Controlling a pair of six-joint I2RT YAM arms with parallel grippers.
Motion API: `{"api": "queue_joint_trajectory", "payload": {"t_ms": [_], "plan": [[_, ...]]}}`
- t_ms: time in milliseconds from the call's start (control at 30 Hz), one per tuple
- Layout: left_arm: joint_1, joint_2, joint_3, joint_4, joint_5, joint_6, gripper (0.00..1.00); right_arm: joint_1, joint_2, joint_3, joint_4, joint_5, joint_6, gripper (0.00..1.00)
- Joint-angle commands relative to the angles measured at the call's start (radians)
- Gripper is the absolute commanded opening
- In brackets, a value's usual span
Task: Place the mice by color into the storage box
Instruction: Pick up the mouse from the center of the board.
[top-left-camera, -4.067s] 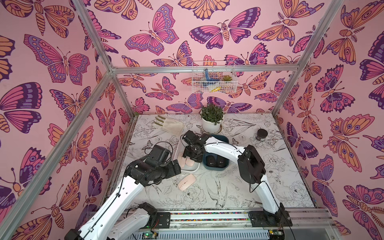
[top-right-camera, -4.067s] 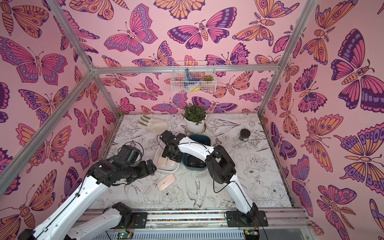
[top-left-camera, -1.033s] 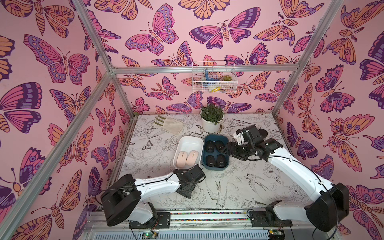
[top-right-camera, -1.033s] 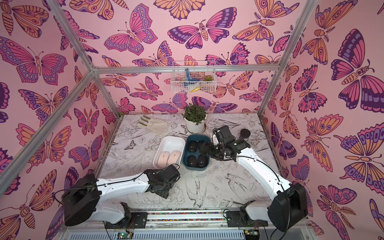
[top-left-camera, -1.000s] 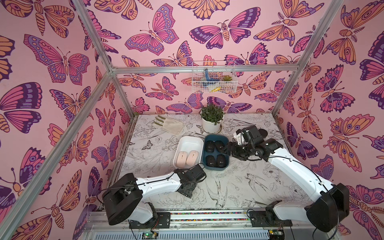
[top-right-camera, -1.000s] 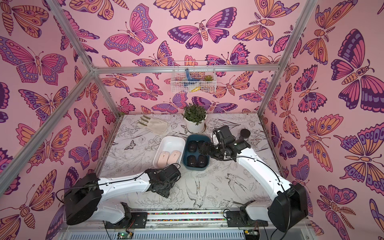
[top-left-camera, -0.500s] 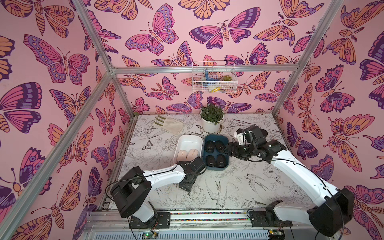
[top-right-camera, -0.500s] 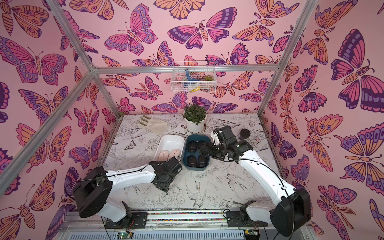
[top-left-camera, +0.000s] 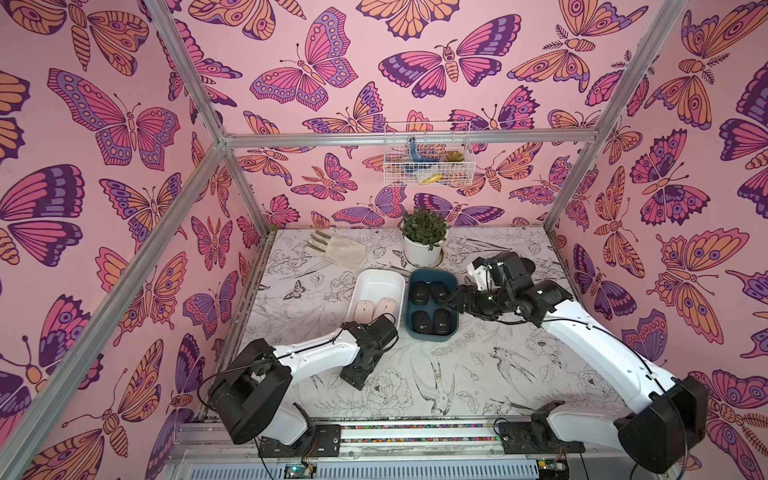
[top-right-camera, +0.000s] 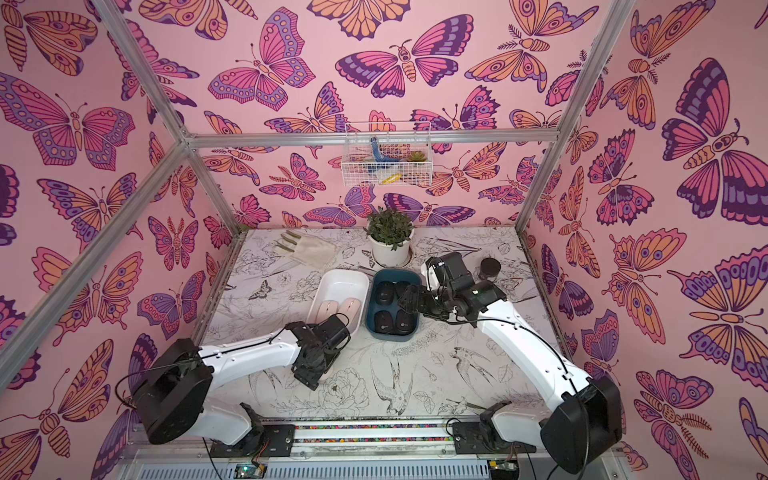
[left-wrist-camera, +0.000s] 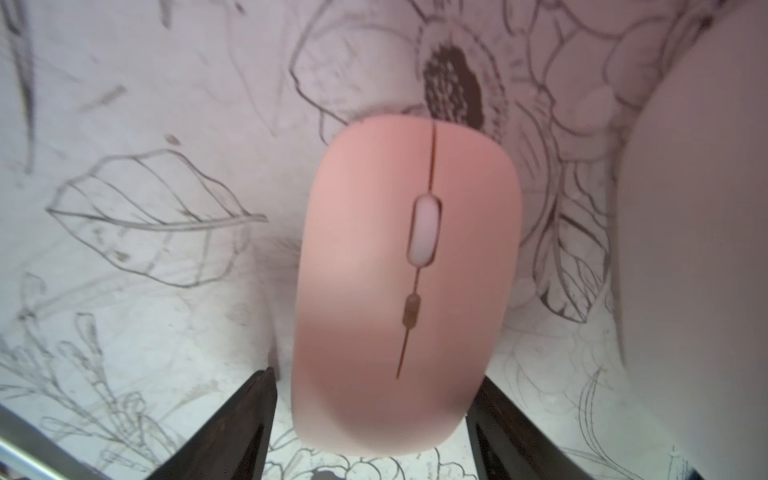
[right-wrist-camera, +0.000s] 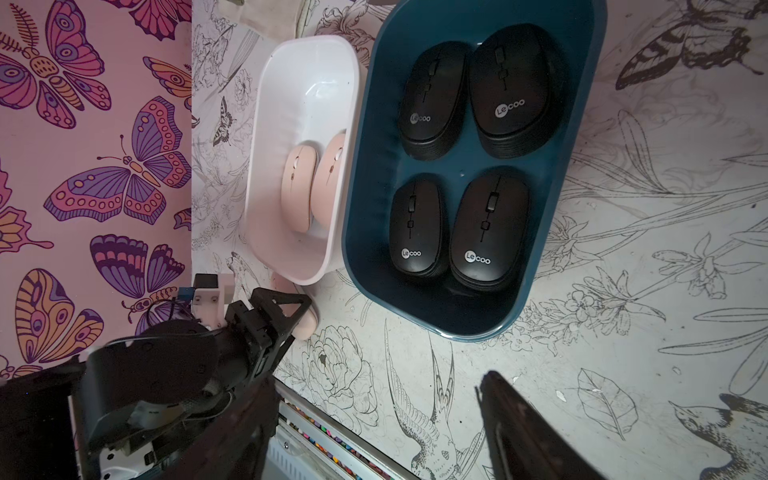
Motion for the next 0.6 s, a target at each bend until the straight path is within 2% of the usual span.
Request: {"api": "queue_joint_trajectory", "payload": {"t_ms": [0,267,367,567], "plan": [[0.045,-0.043,-0.036,-0.052,-0.022,0.121,0.76,0.002,-0.021,-0.021,0.01,0.0,-0.008,0.8],[0.088,-0.094,-0.083,-0.063,-0.005,0.277,0.71,0.001,-0.032,-0.038,0.012,0.001,-0.003,0.79],[0.092,-0.114,-0.098,-0.063,0.002,0.321,0.64,0.002,-0.034,-0.038,0.012,0.001,0.002,0.79],[0.095,-0.246,-0.09,-0.145,-0.016,0.404,0.57,0.002,-0.043,-0.039,0.007,0.0,0.01,0.79]]}}
